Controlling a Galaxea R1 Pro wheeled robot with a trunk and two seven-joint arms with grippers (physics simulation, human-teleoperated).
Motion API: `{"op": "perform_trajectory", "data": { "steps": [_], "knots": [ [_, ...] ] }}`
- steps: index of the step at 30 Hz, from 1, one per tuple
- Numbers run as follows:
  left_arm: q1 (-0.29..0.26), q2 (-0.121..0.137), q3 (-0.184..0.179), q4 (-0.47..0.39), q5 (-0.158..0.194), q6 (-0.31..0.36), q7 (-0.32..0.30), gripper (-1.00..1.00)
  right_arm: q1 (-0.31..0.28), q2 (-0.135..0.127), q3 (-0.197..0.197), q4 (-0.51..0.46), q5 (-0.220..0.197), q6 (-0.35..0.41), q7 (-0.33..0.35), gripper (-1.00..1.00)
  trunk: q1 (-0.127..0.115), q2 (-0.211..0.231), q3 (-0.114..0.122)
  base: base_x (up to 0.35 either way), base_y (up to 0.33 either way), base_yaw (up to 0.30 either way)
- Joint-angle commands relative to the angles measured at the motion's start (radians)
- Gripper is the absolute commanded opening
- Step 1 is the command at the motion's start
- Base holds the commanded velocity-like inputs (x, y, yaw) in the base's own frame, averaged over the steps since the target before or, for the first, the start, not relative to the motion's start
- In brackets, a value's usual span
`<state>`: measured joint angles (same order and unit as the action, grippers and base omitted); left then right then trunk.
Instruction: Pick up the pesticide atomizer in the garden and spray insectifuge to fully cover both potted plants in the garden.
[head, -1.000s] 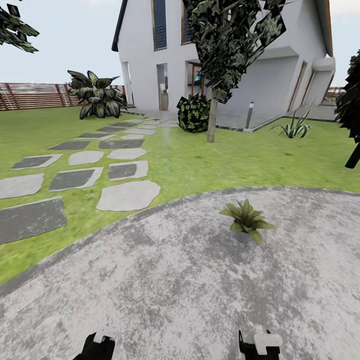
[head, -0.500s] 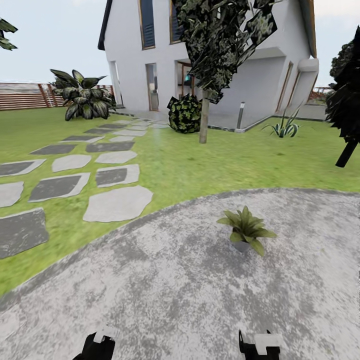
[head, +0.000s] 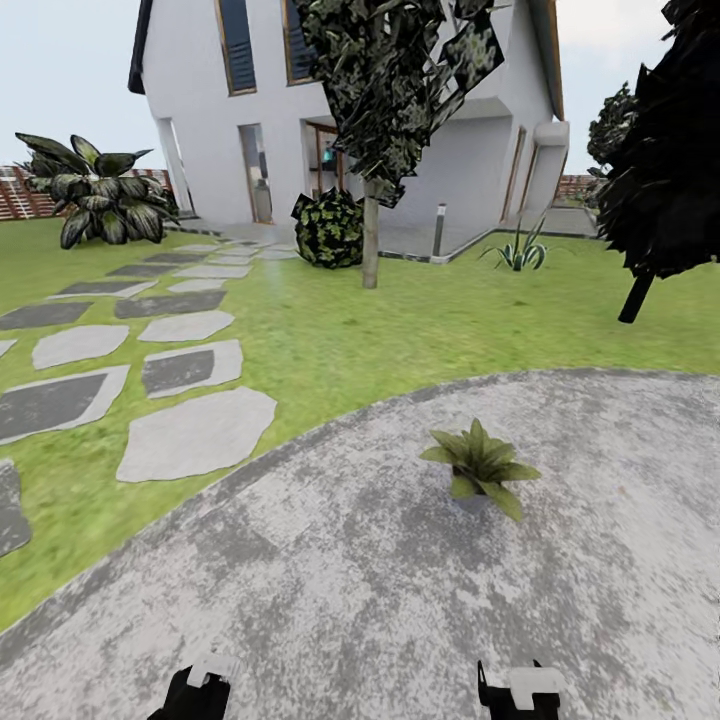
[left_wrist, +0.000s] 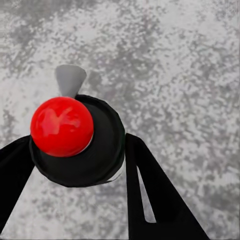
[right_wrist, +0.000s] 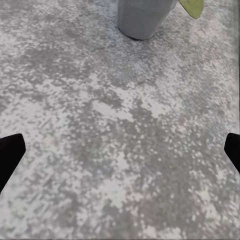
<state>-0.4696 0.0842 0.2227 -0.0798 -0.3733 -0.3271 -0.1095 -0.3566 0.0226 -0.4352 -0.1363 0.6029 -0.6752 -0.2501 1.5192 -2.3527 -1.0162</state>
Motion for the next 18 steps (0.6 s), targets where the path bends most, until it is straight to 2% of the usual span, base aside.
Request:
{"op": "perform_trajectory", "data": {
  "steps": [1,8,18],
  "knots": [
    [0.002,0.000,0.009,0.000,-0.006,-0.003,-0.006,-1.00,-0.001,0.000,-0.004,0.001,0.011,-0.001,-0.008,1.00,0.000,0.000,-0.001,0.296,0.134,-0.265],
    [0.004,0.000,0.009,0.000,-0.006,-0.003,-0.006,-1.00,-0.001,0.000,-0.004,0.001,0.011,-0.001,-0.007,1.00,0.000,0.000,-0.001,0.259,0.076,-0.265],
    [0.004,0.000,0.009,0.000,-0.006,-0.002,-0.006,-1.00,-0.001,0.001,-0.004,0.001,0.011,-0.001,-0.006,1.00,0.000,0.000,-0.001,0.015,0.002,-0.265]
  ]
}}
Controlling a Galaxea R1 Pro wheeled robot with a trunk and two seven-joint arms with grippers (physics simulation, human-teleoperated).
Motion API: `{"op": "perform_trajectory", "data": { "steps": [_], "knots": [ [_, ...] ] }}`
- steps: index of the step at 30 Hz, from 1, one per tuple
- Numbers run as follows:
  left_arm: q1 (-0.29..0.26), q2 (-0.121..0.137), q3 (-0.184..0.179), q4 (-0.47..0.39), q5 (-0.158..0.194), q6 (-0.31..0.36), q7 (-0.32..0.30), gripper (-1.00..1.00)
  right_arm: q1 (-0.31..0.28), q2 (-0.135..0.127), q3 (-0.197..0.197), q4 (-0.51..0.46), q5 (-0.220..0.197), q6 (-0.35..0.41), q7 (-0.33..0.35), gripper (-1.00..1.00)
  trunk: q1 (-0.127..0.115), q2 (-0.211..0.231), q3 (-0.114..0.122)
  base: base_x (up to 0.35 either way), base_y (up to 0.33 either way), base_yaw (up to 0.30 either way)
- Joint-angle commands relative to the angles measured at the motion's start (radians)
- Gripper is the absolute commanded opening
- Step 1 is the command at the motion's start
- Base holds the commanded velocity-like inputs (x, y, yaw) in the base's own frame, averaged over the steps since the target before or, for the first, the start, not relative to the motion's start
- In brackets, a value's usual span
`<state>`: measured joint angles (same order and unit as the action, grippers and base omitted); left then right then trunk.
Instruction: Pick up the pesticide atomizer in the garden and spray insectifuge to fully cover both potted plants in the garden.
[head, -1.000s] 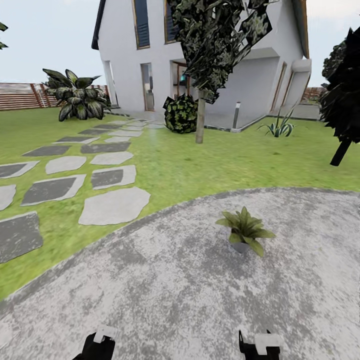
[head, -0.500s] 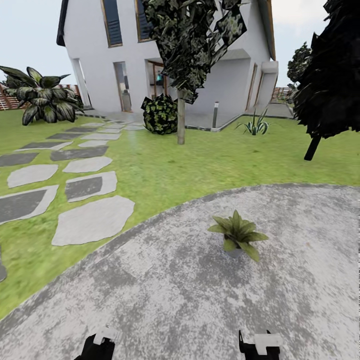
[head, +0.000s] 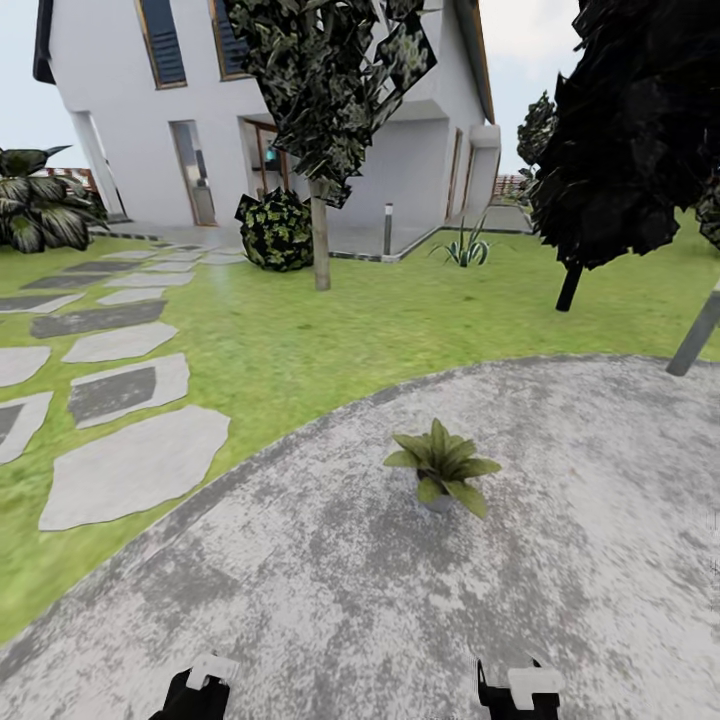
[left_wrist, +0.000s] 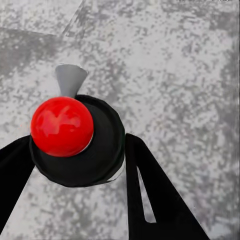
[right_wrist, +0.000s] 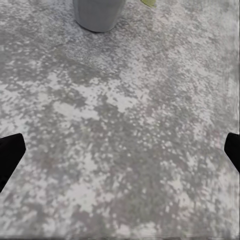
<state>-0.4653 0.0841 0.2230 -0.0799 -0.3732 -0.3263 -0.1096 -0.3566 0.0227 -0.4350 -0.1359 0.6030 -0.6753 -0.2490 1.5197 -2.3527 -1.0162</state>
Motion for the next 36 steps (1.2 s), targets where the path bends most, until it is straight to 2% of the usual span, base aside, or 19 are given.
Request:
{"op": "perform_trajectory", "data": {
  "steps": [1,14,28,36],
  "knots": [
    [0.000,0.000,0.009,0.000,-0.006,-0.002,-0.005,-1.00,-0.001,0.000,-0.004,0.001,0.011,-0.001,-0.007,1.00,0.000,0.000,-0.001,0.000,0.000,-0.265],
    [0.000,0.000,0.009,0.000,-0.006,-0.003,-0.005,-1.00,-0.001,0.000,-0.004,0.001,0.011,-0.001,-0.007,1.00,0.000,0.000,-0.001,0.014,0.013,-0.265],
    [0.000,0.000,0.009,0.000,-0.006,-0.003,-0.005,-1.00,-0.001,0.000,-0.004,0.001,0.011,-0.001,-0.006,1.00,0.000,0.000,-0.001,0.139,0.248,-0.265],
    [0.000,0.000,0.009,0.000,-0.006,-0.003,-0.005,-1.00,-0.001,0.000,-0.004,0.001,0.011,-0.001,-0.006,1.00,0.000,0.000,-0.001,0.038,0.044,-0.265]
  ]
}}
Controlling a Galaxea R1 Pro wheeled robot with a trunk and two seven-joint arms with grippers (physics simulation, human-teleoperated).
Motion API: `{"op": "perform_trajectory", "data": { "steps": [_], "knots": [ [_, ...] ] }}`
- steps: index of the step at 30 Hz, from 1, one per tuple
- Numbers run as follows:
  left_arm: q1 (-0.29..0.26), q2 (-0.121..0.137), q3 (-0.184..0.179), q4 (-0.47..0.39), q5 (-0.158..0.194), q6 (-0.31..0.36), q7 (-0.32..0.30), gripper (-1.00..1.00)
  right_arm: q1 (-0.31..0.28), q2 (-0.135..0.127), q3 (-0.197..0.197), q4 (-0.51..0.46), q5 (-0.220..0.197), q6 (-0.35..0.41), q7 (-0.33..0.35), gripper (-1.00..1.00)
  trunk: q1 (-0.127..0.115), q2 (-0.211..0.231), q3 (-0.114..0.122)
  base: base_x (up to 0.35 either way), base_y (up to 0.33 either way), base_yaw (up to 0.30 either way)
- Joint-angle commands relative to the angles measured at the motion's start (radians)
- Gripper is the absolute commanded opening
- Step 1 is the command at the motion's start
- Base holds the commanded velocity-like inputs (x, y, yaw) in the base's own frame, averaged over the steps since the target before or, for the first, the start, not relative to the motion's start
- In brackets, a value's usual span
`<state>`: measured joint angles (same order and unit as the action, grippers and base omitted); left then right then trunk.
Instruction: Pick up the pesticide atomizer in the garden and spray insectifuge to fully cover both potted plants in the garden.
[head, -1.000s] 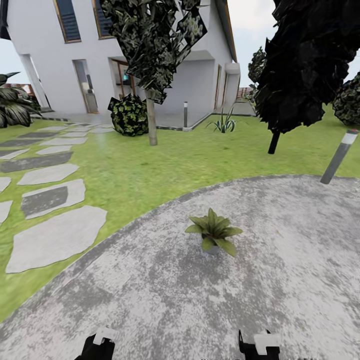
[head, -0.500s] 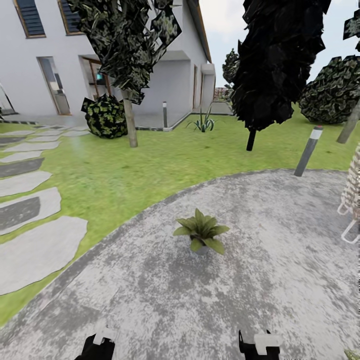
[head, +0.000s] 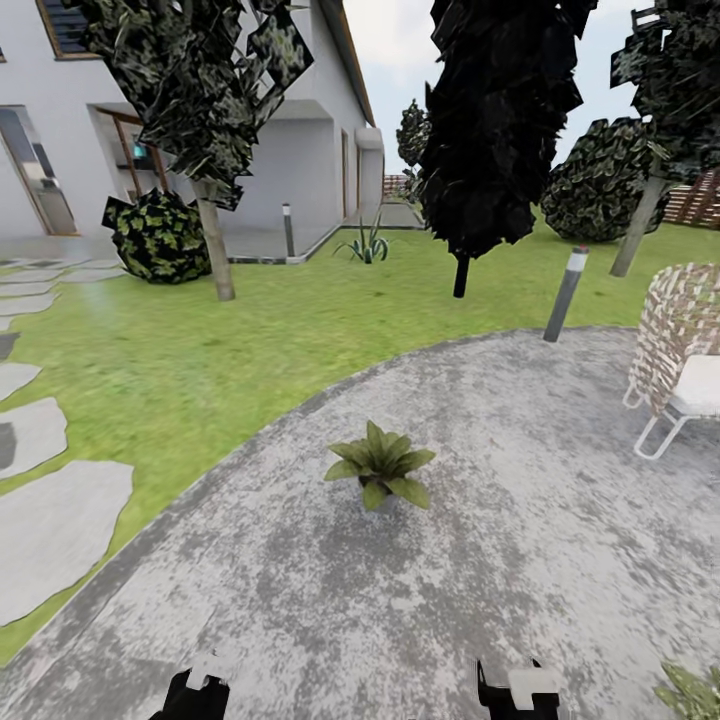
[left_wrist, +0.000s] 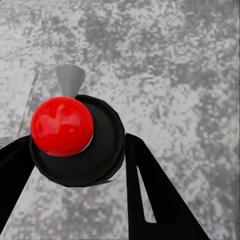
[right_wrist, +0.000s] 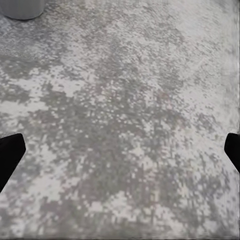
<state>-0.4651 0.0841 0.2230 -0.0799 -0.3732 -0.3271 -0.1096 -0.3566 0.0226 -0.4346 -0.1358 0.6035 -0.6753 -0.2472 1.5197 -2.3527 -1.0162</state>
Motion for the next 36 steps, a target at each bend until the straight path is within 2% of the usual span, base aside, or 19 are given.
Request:
{"op": "perform_trajectory", "data": {
  "steps": [1,19,28,36],
  "knots": [
    [0.000,0.000,0.009,0.000,-0.006,-0.003,-0.005,-1.00,-0.001,0.000,-0.004,0.001,0.010,-0.001,-0.008,1.00,0.000,0.000,-0.001,0.002,0.002,-0.265],
    [0.000,0.000,0.009,0.000,-0.006,-0.002,-0.005,-1.00,-0.001,0.001,-0.004,0.001,0.011,-0.001,-0.007,1.00,0.000,0.000,-0.001,0.000,0.000,-0.260],
    [-0.001,0.000,0.009,-0.001,-0.006,-0.001,-0.005,-1.00,-0.001,0.001,-0.004,0.001,0.012,-0.001,-0.007,1.00,0.000,0.000,-0.001,0.007,0.000,-0.034],
    [0.000,0.000,0.009,0.000,-0.006,-0.001,-0.005,-1.00,-0.001,0.006,-0.001,0.002,0.013,-0.001,-0.007,1.00,0.000,0.000,-0.001,0.226,0.000,0.000]
  ]
}}
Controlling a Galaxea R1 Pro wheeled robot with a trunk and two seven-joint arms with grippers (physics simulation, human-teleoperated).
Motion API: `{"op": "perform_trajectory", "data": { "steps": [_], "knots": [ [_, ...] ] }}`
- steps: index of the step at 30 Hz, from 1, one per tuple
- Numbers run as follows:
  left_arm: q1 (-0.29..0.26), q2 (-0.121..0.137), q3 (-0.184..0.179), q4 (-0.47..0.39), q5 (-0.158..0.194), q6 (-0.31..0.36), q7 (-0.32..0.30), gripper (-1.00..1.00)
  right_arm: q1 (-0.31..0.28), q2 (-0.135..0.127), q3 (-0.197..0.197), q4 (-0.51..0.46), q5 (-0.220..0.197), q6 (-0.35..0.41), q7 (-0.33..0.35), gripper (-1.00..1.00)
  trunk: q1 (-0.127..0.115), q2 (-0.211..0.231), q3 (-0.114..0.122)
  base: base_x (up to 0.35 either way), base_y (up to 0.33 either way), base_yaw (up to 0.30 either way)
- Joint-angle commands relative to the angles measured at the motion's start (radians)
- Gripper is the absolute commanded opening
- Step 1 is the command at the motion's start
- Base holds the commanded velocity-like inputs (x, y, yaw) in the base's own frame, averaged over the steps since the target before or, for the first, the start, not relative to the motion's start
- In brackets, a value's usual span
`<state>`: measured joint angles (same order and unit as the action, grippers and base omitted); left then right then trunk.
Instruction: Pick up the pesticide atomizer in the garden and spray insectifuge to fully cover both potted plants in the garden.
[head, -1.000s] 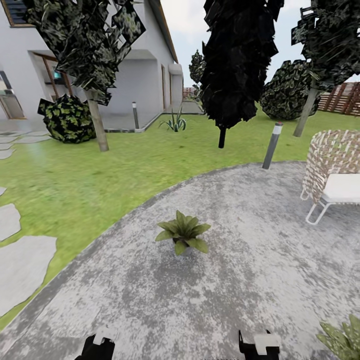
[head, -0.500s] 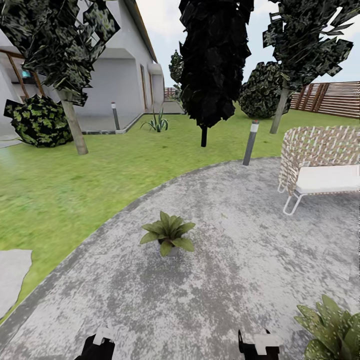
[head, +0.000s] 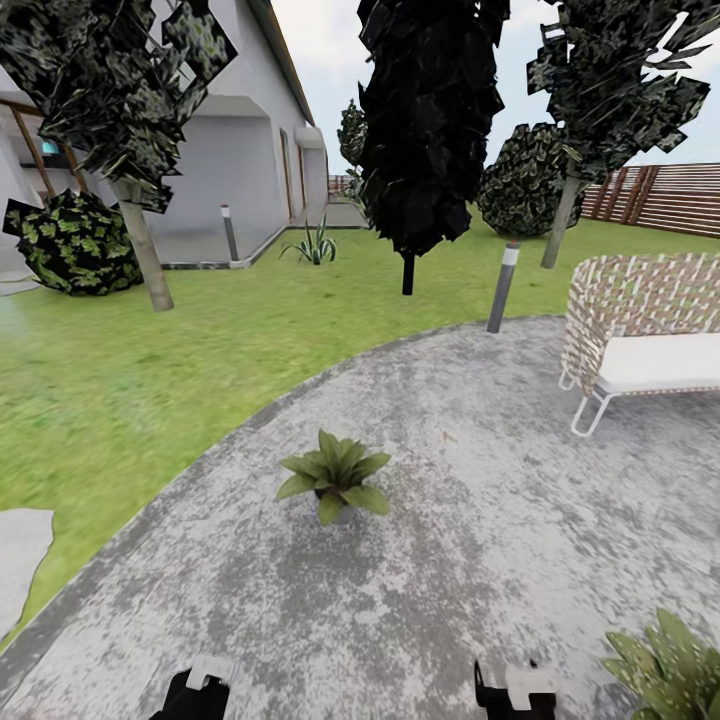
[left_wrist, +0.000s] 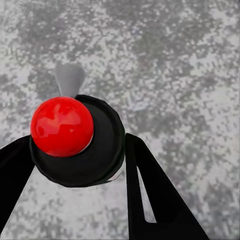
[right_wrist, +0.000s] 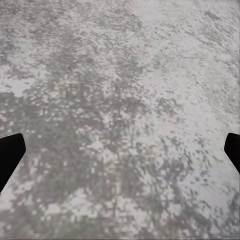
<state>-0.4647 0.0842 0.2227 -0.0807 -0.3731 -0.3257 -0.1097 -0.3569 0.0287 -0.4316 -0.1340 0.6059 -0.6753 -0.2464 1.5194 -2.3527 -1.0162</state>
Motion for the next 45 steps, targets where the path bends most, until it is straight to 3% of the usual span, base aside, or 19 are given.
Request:
{"op": "perform_trajectory", "data": {
  "steps": [1,13,15,17,19,20,22,23,25,26,28,29,30,32,35,40,44,45],
  "knots": [
    [0.000,0.000,0.009,0.001,-0.006,-0.003,-0.005,-1.00,-0.001,0.000,-0.004,0.001,0.011,-0.001,-0.008,1.00,0.000,0.000,-0.001,0.162,0.000,0.000],
    [-0.001,0.003,0.000,-0.015,-0.009,-0.004,-0.017,-1.00,-0.001,0.005,0.008,-0.001,0.017,0.003,-0.003,1.00,0.000,0.000,-0.001,0.166,0.000,-0.050],
    [-0.005,0.004,-0.004,-0.023,-0.015,-0.003,-0.021,-1.00,-0.001,0.007,0.037,-0.001,0.030,0.004,-0.001,1.00,0.000,0.000,-0.001,0.005,0.000,0.000],
    [-0.014,0.005,-0.028,-0.043,-0.045,0.000,-0.050,-1.00,-0.001,0.007,0.105,-0.009,0.079,0.004,0.020,1.00,0.000,0.000,-0.001,0.002,0.000,0.000],
    [-0.017,0.010,-0.067,-0.061,-0.093,0.004,-0.114,-1.00,-0.001,0.003,0.156,-0.028,0.123,0.005,0.083,1.00,0.000,0.000,-0.001,0.000,0.000,0.000],
    [-0.018,0.013,-0.090,-0.077,-0.127,0.006,-0.184,-1.00,-0.001,0.001,0.175,-0.057,0.144,0.006,0.157,1.00,0.000,0.000,-0.001,0.000,0.000,0.000],
    [-0.018,0.020,-0.106,-0.106,-0.158,0.008,-0.296,-1.00,-0.001,-0.001,0.187,-0.113,0.158,0.008,0.281,1.00,0.000,0.000,-0.001,0.000,0.000,0.000],
    [-0.019,0.033,-0.112,-0.136,-0.179,0.009,-0.400,-1.00,0.000,-0.003,0.192,-0.165,0.163,0.020,0.391,1.00,0.000,0.000,-0.001,0.000,0.000,0.000],
    [-0.020,0.060,-0.115,-0.202,-0.210,0.012,-0.555,-1.00,-0.003,-0.012,0.195,-0.238,0.166,0.082,0.545,1.00,0.000,0.000,-0.001,0.000,0.000,0.000],
    [-0.021,0.077,-0.116,-0.324,-0.232,0.053,-0.752,-1.00,-0.022,-0.019,0.196,-0.342,0.174,0.215,0.751,1.00,0.000,0.000,-0.001,0.000,0.000,0.000],
    [-0.024,0.079,-0.117,-0.430,-0.271,0.159,-0.867,-1.00,-0.044,-0.020,0.197,-0.417,0.184,0.267,0.916,1.00,0.000,0.000,-0.001,0.000,0.000,0.000],
    [-0.030,0.075,-0.118,-0.470,-0.307,0.206,-0.908,-1.00,-0.052,-0.020,0.199,-0.435,0.186,0.276,0.965,1.00,0.000,0.000,-0.001,0.000,0.000,0.000],
    [-0.065,0.050,-0.134,-0.512,-0.436,0.249,-0.995,-1.00,-0.072,-0.019,0.259,-0.448,0.187,0.283,1.001,1.00,0.000,0.000,-0.001,0.000,0.000,0.000],
    [-0.103,0.027,-0.147,-0.528,-0.555,0.275,-1.083,-1.00,-0.089,-0.014,0.353,-0.452,0.185,0.287,1.013,1.00,0.000,0.000,-0.001,0.000,0.000,0.000],
    [-0.114,0.022,-0.152,-0.533,-0.591,0.305,-1.121,-1.00,-0.099,-0.011,0.384,-0.453,0.183,0.288,1.018,1.00,0.000,0.000,-0.001,0.000,0.000,0.000],
    [-0.114,0.021,-0.164,-0.530,-0.606,0.315,-1.129,-1.00,-0.109,-0.003,0.393,-0.453,0.181,0.289,1.030,1.00,0.000,0.000,-0.001,0.000,0.000,0.000],
    [-0.112,0.019,-0.193,-0.525,-0.619,0.318,-1.130,-1.00,-0.119,0.006,0.394,-0.455,0.181,0.289,1.136,1.00,0.000,0.000,-0.001,0.000,0.000,0.000],
    [-0.112,0.016,-0.196,-0.524,-0.619,0.319,-1.130,-1.00,-0.123,0.009,0.394,-0.455,0.181,0.288,1.149,-1.00,0.000,0.000,-0.001,0.000,0.000,0.000]
  ]
}}
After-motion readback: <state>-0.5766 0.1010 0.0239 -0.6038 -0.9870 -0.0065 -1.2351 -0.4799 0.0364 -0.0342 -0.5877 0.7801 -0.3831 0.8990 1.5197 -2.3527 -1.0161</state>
